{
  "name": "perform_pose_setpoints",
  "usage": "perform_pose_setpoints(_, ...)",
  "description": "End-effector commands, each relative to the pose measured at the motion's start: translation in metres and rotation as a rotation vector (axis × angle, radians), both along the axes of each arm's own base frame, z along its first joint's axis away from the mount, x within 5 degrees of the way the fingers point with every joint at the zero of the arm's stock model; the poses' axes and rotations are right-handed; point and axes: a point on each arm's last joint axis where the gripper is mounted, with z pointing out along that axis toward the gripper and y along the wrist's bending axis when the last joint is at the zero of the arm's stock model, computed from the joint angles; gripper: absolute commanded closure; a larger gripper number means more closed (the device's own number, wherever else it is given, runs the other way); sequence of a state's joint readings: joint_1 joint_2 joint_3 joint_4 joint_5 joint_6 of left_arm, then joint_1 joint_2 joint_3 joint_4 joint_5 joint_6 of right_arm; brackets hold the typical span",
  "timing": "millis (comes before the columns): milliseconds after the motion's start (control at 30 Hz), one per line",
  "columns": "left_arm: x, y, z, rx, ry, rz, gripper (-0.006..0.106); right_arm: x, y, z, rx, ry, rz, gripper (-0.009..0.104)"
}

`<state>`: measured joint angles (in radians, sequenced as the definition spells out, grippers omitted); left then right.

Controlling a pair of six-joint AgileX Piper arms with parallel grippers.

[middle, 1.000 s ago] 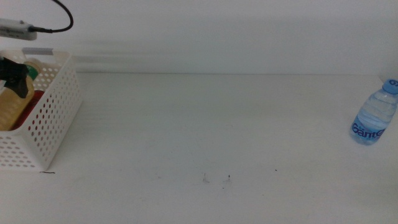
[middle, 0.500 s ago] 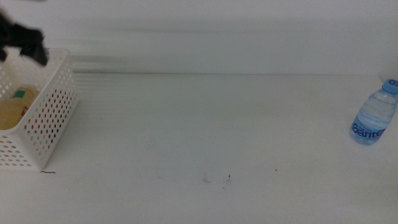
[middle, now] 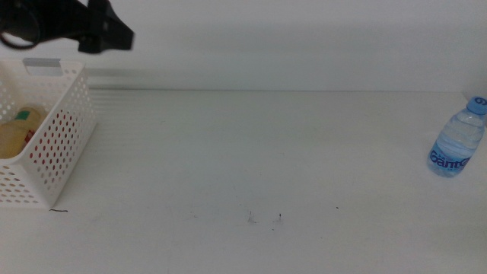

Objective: Use arms to grab the bottles and put them into the dustbin to the left of the table.

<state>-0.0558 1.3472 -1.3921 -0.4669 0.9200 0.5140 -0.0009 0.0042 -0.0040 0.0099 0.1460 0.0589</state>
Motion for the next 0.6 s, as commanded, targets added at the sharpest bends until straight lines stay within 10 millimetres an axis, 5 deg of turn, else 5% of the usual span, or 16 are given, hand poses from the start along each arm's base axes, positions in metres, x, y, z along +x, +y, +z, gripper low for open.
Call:
perform_pose_setpoints(0,-0.017,-0.008,0.004,-0.043,-0.037,-0.064,0.007,0.0,-0.001,0.0,-0.005,-0.011,-0.008,0.002)
perform_pose_setpoints(300,-0.072,-0.023,0.017,-0.122,-0.105,-0.305,0.007,0.0,-0.001,0.0,-0.005,-0.011,-0.008,0.002)
perform_pose_setpoints(567,-0.13,-0.018,0.005,-0.114,-0.142,-0.209,0.007,0.0,-0.001,0.0,-0.005,-0.011,-0.008,0.002)
